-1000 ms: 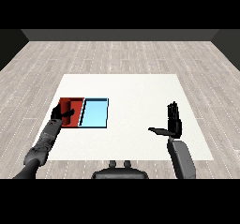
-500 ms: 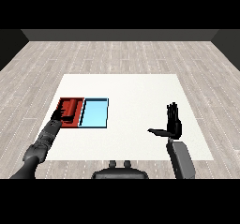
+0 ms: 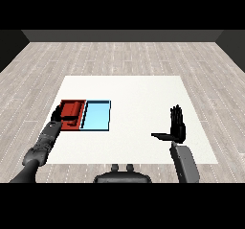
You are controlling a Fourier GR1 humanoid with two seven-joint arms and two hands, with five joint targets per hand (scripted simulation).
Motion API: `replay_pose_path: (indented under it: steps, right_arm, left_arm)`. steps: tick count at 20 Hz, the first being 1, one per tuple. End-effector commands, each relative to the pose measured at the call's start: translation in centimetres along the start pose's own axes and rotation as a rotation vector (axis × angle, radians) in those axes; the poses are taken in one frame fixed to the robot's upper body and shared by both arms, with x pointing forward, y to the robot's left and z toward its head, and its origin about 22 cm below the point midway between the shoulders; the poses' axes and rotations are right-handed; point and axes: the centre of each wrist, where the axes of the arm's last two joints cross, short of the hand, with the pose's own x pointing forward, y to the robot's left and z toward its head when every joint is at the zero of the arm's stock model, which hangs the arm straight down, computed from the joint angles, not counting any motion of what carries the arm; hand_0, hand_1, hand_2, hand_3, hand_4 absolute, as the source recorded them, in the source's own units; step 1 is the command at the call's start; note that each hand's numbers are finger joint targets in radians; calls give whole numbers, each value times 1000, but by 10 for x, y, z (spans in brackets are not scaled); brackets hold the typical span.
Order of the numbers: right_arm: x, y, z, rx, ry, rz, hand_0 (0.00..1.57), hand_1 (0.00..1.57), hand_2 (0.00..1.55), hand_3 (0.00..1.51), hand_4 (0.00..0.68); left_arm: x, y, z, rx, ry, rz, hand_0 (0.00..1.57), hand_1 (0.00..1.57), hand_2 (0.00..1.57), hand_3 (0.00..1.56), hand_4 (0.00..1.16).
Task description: Pick the red can and put it in the red box
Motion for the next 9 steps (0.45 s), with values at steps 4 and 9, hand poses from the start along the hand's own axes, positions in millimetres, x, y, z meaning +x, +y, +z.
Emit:
replay_pose_path:
  steps: [4, 9]
  right_arm:
    - [1, 9, -4, 22, -15, -48, 0, 0, 0, 0, 0]
    - [4, 7, -7, 50, 2, -34, 0, 0, 0, 0, 0]
  left_arm:
    - [57, -2, 1, 132, -443, 532, 0, 0, 0, 0, 0]
    - [71, -13, 14, 33, -758, 698, 0, 0, 0, 0, 0]
